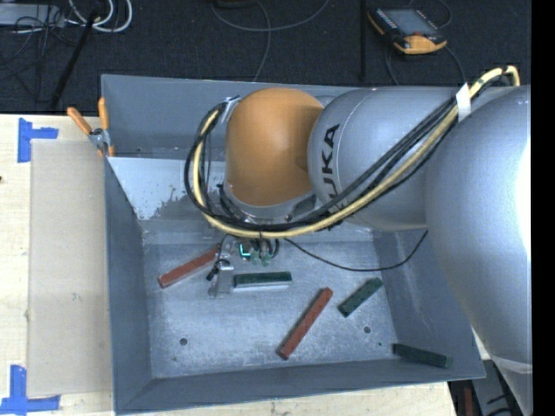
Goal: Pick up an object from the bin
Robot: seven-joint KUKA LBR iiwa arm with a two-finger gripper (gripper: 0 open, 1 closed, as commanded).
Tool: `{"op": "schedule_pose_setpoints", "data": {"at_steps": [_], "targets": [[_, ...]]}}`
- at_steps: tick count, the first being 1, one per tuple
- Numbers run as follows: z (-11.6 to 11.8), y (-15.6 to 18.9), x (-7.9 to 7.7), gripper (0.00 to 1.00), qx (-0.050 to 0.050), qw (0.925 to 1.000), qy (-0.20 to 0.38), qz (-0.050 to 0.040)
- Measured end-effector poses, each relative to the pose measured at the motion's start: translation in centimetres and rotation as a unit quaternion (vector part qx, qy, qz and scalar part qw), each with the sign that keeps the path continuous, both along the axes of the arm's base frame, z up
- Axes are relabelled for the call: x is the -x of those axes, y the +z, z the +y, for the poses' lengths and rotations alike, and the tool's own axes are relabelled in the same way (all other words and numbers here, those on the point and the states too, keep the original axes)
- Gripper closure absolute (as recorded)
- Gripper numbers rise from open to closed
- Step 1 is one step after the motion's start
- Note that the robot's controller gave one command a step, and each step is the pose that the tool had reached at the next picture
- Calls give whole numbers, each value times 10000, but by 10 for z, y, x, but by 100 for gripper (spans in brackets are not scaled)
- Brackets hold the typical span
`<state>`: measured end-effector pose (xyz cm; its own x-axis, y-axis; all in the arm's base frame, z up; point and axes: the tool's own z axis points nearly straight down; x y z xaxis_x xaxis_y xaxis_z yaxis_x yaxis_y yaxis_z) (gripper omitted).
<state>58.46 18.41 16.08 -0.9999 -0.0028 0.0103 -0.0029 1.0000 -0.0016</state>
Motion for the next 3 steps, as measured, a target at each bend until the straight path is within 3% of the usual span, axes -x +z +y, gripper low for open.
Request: {"op": "schedule_pose_setpoints", "data": {"at_steps": [1, 2, 3], "targets": [[-29, -85, -33, 0, 10, 10000, 53, -12], [-27, -80, -34, 100, -9, 10000, 45, -39], [-14, 41, -19, 100, -23, 9998, 174, -100]]}}
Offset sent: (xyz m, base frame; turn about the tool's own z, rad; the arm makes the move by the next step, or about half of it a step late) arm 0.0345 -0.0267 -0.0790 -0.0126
